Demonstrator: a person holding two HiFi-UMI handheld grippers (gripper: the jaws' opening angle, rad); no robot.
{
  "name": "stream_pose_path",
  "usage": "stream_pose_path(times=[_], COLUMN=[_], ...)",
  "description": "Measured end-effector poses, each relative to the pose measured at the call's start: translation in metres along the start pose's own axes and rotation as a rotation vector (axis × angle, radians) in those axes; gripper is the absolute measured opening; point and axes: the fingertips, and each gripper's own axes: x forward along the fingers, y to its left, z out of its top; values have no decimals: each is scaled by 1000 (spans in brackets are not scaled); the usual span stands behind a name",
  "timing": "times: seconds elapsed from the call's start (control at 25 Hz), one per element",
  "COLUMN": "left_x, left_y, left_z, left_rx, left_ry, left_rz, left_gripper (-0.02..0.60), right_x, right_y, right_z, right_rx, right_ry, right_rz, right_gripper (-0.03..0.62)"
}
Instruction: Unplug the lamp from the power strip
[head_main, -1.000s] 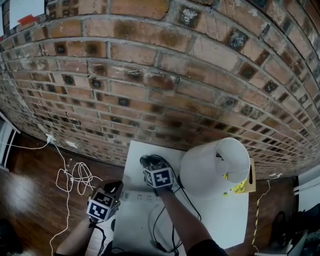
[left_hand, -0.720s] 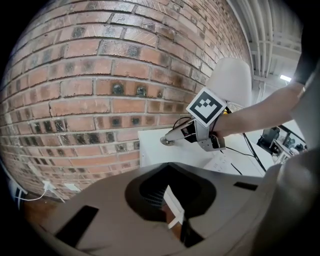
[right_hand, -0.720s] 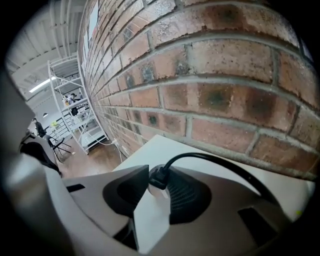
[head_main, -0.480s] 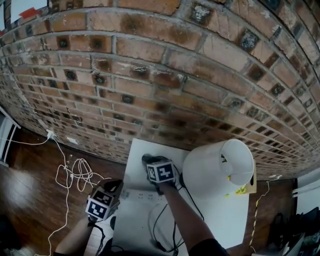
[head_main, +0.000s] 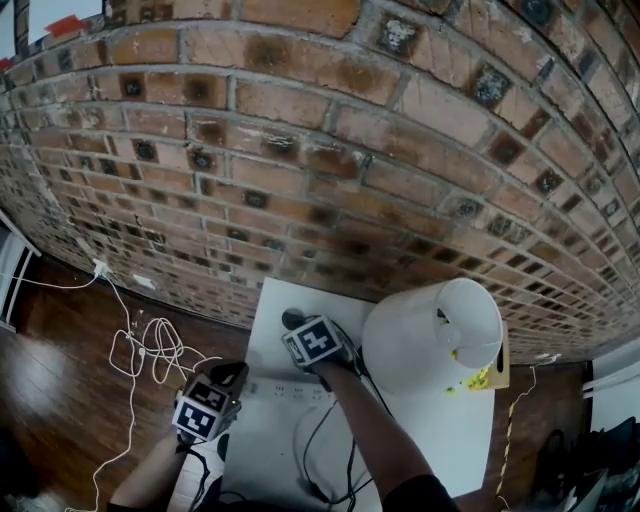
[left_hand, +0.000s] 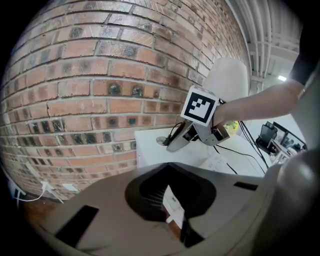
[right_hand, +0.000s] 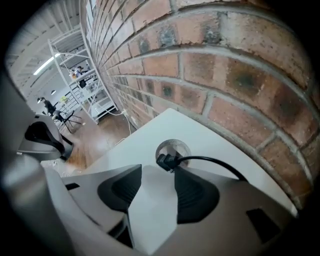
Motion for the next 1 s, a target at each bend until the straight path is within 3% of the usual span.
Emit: stream_pose_path(times=[0.12,0.24,0.36,0.48,0.6,0.8,0.84,0.96,1.0], left_x=[-1,-3,-4,-5,-7,-18,-22,-34,-38], left_y=[0,6,5,1,7,15,17,23,26], left_z=[-1,1,5,10,11,12,12,13,14], left_rx=[1,3,3,-5,-8,-14,-18,-40,-44], left_ry=[3,-2,-13,-23,-35,-54,-59,-84,-91], left_rz=[-1,14,11,-2,22,62,72,94,105], left_gripper=[22,23,23,21,21,23,21,22,22], right_x=[-4,-11,-19,-33,-52,-58,-59,-62,-63], right_y=[15,22,31,58,88,121,126,133,135], right_z=[-7,-1,4,17,34,38,39,39,40], right_rx=[20,144,176,241,260,144,130,80,56], right_ry=[44,8,-16,-103,-228,-273,-279,-301,-305], right_rz=[75,156,224,398,568,593,593,560,544], right_gripper=[218,218,216,216,161,161,139,-11,-11])
